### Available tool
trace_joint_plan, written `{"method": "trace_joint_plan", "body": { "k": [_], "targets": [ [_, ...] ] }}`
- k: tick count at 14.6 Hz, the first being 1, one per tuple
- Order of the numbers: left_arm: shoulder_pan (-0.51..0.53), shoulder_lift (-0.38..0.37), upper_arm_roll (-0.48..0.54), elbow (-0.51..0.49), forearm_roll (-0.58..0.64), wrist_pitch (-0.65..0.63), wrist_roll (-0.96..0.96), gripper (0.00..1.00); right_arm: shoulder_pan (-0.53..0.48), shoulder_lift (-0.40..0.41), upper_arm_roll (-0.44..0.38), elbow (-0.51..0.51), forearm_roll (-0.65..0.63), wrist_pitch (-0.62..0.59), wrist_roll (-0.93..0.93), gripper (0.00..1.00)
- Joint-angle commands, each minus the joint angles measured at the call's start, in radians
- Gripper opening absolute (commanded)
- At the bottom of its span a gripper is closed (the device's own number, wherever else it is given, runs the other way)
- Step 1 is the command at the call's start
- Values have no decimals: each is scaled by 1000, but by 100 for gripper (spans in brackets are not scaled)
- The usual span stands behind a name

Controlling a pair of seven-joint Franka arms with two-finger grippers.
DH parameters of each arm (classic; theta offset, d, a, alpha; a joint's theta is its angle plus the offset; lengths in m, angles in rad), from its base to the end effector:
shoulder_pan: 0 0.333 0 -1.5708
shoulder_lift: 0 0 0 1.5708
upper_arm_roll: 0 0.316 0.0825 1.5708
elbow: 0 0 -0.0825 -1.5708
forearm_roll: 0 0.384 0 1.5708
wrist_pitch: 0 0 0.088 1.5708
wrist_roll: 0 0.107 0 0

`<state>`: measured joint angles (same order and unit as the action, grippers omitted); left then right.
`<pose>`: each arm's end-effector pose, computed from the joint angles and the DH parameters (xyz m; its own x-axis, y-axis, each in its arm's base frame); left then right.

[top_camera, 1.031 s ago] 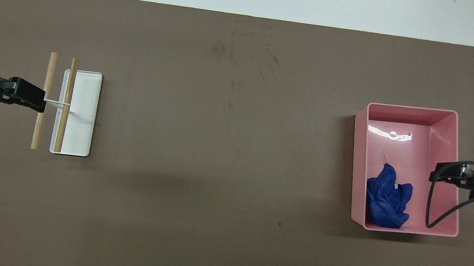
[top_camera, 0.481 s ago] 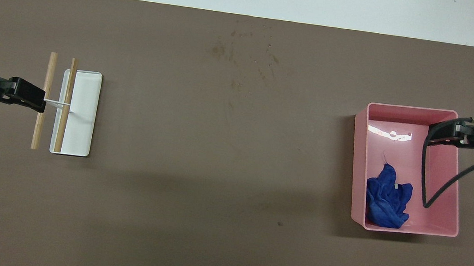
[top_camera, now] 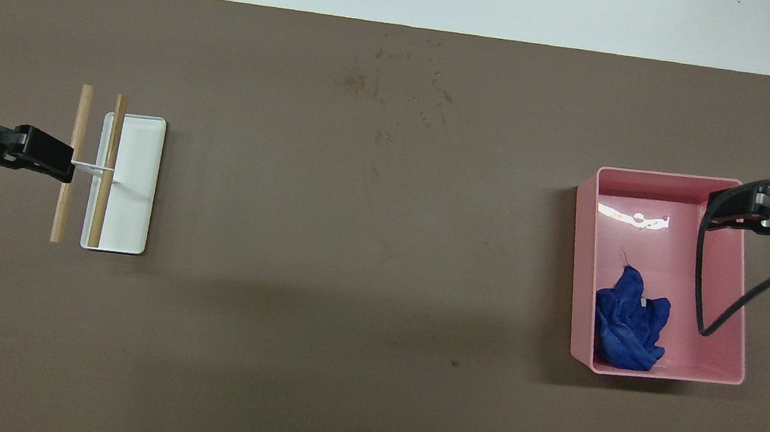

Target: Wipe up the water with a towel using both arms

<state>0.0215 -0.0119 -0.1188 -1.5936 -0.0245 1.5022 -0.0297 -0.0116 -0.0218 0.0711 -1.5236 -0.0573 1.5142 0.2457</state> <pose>0.5400 -0.0559 0.6146 0.9944 -0.0688 -0.0801 -0.0673 -0.9975 0.0207 0.5417 0.0263 0.6538 0.9818 -0.1879 0.0263 -0.1891 -0.9805 0.0539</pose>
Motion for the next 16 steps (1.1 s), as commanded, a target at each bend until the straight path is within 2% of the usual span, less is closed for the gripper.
{"method": "trace_joint_plan", "body": {
  "k": [1,5,9,16],
  "targets": [
    [9,-17,-5,-17,9,-7,13,100,-21,-18,1,6,22,-34,-2,100],
    [9,-17,-5,-17,9,-7,13,100,-10,-20,-11,8,24,-77,-13,100],
    [9,-17,-5,-17,9,-7,13,100,59,-49,-102,-21,71,-98,-28,100],
    [9,-17,-5,-17,9,-5,13,100,58,-63,-102,-50,59,-83,-31,100]
  ]
}}
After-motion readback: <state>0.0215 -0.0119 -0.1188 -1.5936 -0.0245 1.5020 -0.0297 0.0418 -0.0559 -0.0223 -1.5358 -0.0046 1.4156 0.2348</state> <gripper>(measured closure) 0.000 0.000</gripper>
